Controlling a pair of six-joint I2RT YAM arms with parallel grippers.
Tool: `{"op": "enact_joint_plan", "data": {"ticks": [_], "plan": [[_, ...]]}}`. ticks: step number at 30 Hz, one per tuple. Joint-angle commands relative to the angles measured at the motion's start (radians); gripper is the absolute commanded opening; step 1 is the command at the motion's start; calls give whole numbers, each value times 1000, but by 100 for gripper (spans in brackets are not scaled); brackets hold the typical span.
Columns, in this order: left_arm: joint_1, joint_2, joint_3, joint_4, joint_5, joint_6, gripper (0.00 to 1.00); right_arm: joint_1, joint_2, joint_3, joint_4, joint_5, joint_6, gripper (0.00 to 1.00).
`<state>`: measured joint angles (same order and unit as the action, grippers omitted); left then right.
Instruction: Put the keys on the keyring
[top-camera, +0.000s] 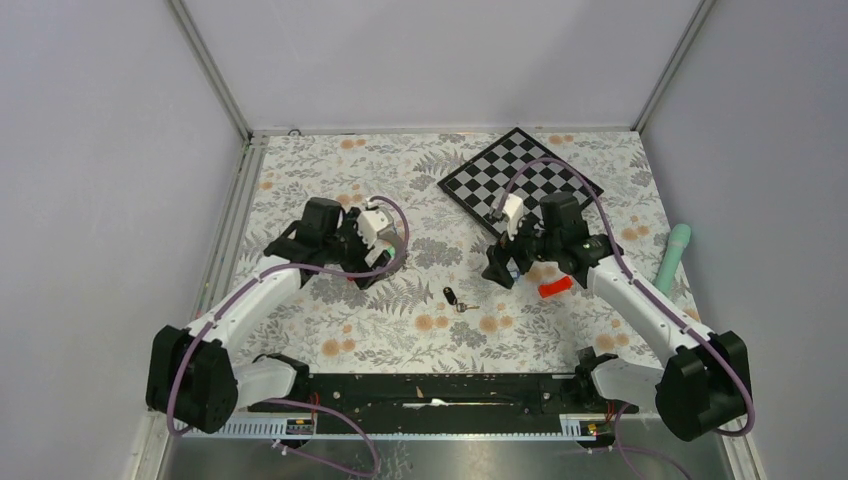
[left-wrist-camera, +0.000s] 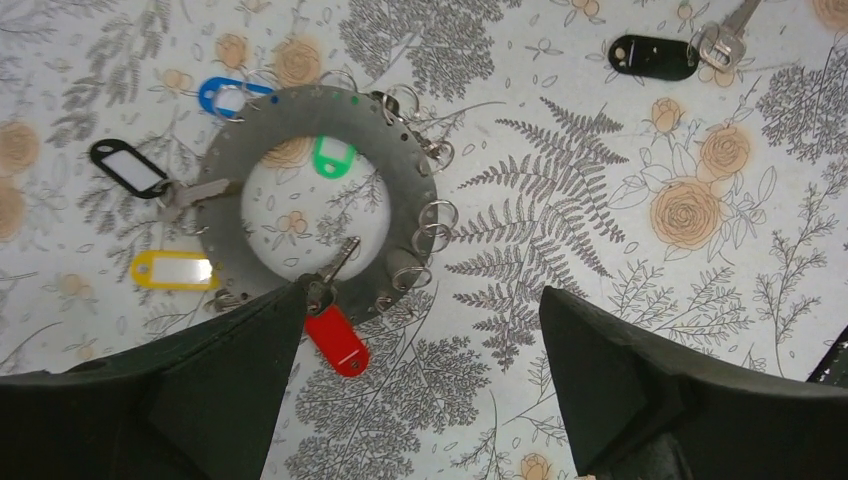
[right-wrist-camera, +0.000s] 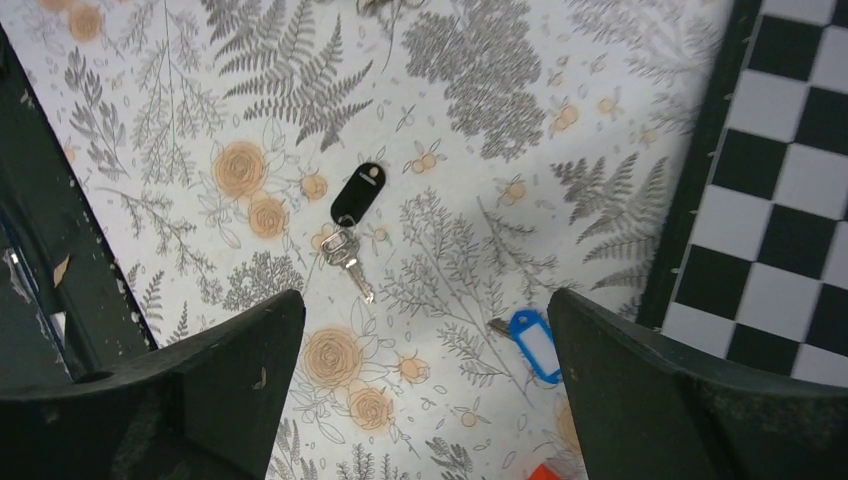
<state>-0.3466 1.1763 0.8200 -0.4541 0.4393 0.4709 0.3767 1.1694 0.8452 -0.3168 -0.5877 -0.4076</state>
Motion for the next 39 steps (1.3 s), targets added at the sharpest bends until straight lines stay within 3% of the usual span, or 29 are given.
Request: {"op": "enact_joint_plan", "data": {"ticks": [1, 9, 15, 20, 30, 39], "plan": [[-20, 34, -56, 128, 34, 28, 96, 30, 29, -48, 41, -7, -26, 99], [-54, 132, -20, 54, -48, 206, 73, 30, -22, -91, 61, 69, -50, 99], [-54, 167, 25, -111, -41, 578, 72, 30, -20, -91, 50, 86, -60, 99], [-54, 215, 67, -175, -4, 773, 72, 30, -20, -93, 50, 96, -61, 99], [-83, 420, 261, -184, 154, 818, 58, 28, -28, -93, 50, 107, -63, 99], [-152, 613, 410, -226, 136, 856, 46, 18, -56, -101, 54, 122, -68, 99]]}}
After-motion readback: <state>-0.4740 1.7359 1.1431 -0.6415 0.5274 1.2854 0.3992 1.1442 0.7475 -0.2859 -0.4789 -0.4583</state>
